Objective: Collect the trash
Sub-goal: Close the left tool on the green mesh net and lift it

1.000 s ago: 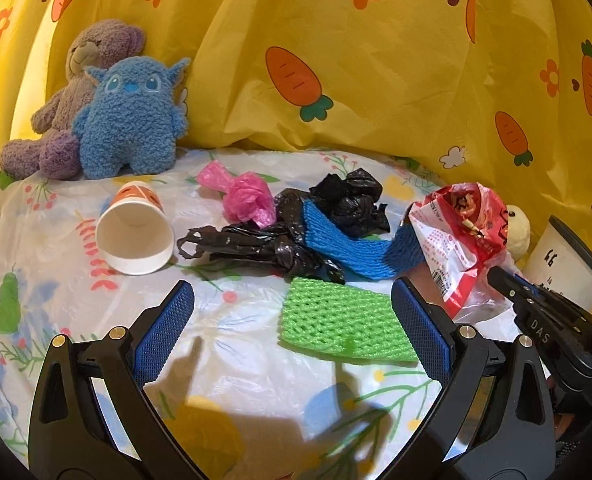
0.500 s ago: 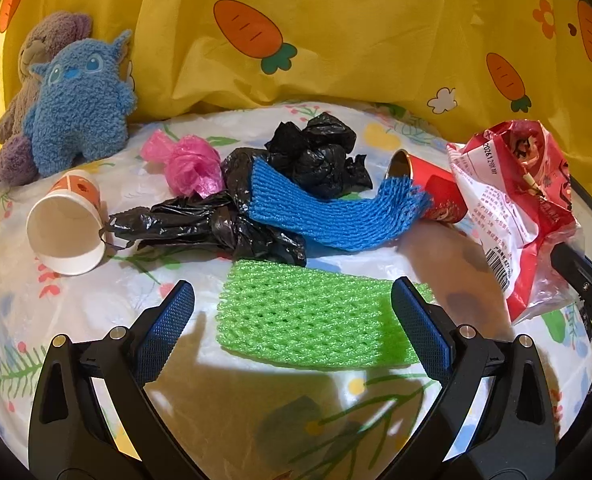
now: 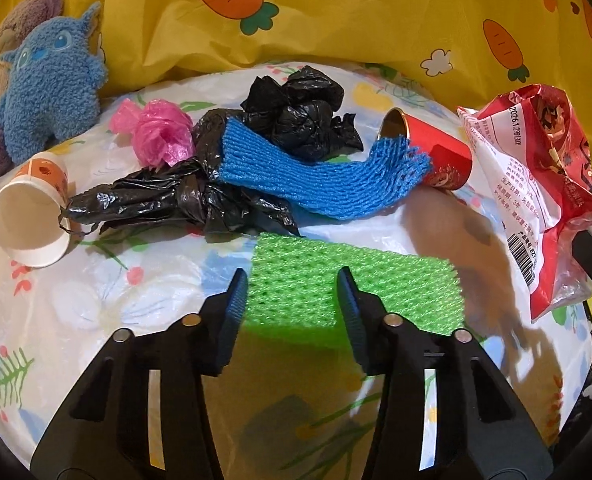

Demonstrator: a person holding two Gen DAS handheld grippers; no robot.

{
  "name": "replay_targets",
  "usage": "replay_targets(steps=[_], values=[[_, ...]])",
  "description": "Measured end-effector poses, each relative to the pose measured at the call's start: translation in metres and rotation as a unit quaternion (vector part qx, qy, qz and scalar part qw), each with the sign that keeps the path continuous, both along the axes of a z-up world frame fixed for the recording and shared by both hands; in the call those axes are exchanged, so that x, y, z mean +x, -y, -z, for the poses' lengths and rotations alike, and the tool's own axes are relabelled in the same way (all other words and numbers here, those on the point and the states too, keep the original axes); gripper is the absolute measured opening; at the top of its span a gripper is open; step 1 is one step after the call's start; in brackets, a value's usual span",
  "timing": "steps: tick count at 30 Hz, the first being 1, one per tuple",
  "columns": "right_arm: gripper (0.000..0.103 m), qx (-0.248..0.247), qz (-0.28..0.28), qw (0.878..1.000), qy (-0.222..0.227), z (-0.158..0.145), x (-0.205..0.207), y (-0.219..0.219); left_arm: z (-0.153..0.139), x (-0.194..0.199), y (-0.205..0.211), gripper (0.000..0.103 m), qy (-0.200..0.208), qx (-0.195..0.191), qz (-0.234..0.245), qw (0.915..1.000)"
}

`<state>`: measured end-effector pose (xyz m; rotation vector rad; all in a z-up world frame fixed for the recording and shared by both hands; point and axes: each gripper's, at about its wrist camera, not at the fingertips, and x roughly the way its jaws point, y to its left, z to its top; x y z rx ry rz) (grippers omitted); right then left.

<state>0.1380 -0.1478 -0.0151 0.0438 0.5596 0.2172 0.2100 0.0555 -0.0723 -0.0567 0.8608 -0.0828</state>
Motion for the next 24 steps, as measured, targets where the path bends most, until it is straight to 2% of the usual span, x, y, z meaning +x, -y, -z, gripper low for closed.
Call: replay_targets(steps=[3, 7, 17, 24], values=[[0.005, 0.0, 0.001, 1.0, 0.001, 0.0, -0.002, 0.002, 0.001, 0.0, 0.003, 0.029, -0.001, 0.0, 0.01, 1.0], [0.005, 0.002, 0.005, 1.0, 0.003, -0.002, -0.006, 0.007, -0.001, -0.001, 0.005, 0.002, 0.004, -0.002, 0.021, 0.9998], [0.005, 0.007, 0.016, 1.0, 0.013, -0.008, -0.015, 0.019, -0.013, -0.021, 0.004, 0.0, 0.046, -0.038, 0.027, 0.9978], [0.005, 0.01, 0.024, 0.999, 0.02, -0.012, -0.022, 0.027, -0.04, -0.037, 0.0, 0.0, 0.083, -0.067, 0.021, 0.9941]])
